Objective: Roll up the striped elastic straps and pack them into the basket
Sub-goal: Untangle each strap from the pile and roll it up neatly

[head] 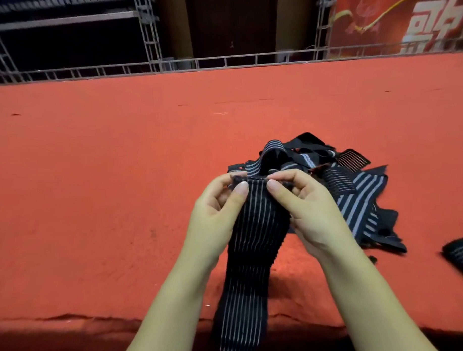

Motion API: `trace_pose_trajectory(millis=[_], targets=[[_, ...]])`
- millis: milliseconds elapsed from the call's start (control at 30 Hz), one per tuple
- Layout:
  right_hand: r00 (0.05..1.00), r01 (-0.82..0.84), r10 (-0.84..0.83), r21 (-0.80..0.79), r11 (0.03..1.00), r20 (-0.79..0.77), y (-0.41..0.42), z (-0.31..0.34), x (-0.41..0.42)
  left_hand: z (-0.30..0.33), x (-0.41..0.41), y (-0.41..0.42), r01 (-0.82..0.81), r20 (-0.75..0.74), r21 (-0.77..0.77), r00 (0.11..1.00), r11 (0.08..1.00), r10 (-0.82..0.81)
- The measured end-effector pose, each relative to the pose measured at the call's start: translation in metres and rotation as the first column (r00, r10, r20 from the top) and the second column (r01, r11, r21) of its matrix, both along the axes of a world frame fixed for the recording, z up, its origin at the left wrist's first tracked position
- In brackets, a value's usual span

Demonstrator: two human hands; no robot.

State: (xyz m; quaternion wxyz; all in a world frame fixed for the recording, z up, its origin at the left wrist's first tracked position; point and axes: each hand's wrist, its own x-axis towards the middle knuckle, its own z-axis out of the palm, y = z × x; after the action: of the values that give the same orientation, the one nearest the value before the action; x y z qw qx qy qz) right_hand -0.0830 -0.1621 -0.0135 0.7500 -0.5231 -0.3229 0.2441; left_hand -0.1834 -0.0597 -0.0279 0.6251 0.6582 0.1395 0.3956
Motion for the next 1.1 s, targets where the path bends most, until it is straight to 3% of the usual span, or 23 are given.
trace_pose_trajectory(millis=[200, 300, 433, 600, 700, 800, 933, 1100], targets=[[0.996, -0.012, 0.018, -0.074, 0.997, 0.082, -0.014, -0.008, 0.005, -0.006, 0.002, -0.002, -0.085, 0.034, 0.030, 0.996, 0.996, 0.084], [0.989, 0.058, -0.047, -0.071, 0.996, 0.140, -0.015, -0.010, 0.005, -0.006, 0.004, -0.006, -0.088, 0.040, 0.006, 0.995, 0.996, 0.087], [0.902, 0.249, -0.228, -0.010, 0.969, 0.367, -0.017, -0.010, 0.004, -0.004, 0.005, -0.013, 0.034, 0.059, -0.142, 0.998, 0.989, -0.026], [0.823, 0.300, -0.280, 0.040, 0.953, 0.494, -0.017, -0.012, -0.002, -0.004, 0.006, -0.015, 0.030, 0.063, -0.102, 0.998, 0.994, -0.024], [0.876, 0.225, -0.214, 0.027, 0.974, 0.433, -0.017, -0.011, -0.003, -0.002, 0.004, -0.015, 0.016, 0.056, -0.101, 0.998, 0.995, -0.010], [0.972, 0.104, -0.106, 0.022, 0.994, 0.208, -0.019, -0.009, -0.001, -0.001, 0.001, -0.013, 0.039, 0.041, -0.076, 0.999, 0.996, -0.035], [0.999, 0.031, -0.031, 0.010, 0.999, 0.025, -0.021, -0.010, -0.001, 0.000, -0.003, -0.012, 0.074, 0.024, -0.046, 0.997, 0.996, -0.073], [0.998, 0.042, -0.040, -0.048, 0.998, 0.049, -0.019, -0.009, -0.004, -0.003, -0.004, -0.011, 0.080, 0.013, 0.001, 0.997, 0.997, -0.080]])
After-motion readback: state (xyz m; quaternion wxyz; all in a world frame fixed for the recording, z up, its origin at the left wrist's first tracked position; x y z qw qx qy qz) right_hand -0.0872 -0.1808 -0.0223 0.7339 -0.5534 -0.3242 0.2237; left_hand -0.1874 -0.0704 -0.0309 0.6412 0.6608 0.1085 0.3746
